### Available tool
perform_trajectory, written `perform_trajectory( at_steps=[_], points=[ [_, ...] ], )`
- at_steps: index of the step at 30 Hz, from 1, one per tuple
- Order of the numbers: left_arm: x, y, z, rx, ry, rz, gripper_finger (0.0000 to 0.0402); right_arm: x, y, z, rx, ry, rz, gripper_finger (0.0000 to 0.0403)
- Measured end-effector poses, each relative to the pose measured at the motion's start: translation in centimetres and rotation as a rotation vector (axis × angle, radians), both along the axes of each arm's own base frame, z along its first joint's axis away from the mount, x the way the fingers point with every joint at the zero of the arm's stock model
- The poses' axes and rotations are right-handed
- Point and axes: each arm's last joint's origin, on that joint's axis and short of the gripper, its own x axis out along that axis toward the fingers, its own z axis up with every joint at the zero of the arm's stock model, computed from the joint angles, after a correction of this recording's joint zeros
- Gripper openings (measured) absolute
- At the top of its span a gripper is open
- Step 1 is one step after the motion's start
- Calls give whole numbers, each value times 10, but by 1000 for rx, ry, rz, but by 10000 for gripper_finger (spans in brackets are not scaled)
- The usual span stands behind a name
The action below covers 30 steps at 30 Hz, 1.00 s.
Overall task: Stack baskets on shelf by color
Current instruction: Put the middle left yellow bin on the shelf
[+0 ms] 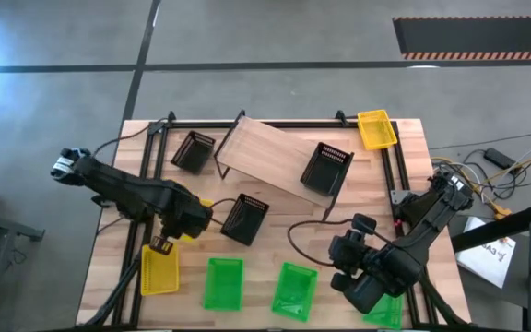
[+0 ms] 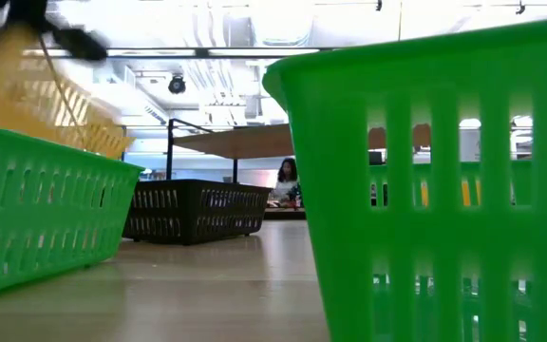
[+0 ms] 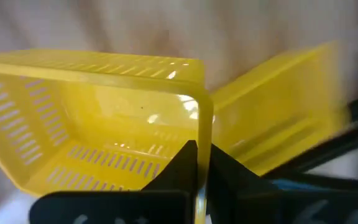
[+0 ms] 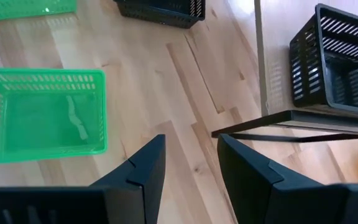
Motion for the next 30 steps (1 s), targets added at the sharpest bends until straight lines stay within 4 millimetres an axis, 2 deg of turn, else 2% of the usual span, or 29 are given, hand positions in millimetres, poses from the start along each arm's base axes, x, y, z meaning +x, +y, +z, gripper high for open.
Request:
perform_trajectory(
  at_steps=[3,7,10,13,18,23,27,30],
  points=[
    [15,-6,44,-122,-145,-7,0,-5,-5,8,16,-22,-2,139],
    [43,-8,90,-171,-354,14,0,-13,-14,22,17,-103,-27,139],
    [68,-1,111,-81,-478,52,0,-17,-20,30,10,-158,-46,139],
    [92,16,121,83,-539,97,0,-20,-23,35,12,-193,-62,139],
    [118,63,115,307,-478,94,0,-22,-22,35,43,-214,-97,139],
    [136,109,86,406,-363,2,0,-24,-14,31,68,-227,-118,139],
    [144,132,62,470,-253,-41,0,-26,-4,26,91,-238,-140,139],
    [144,143,53,535,-200,-44,0,-28,3,23,104,-245,-154,139]
  ],
)
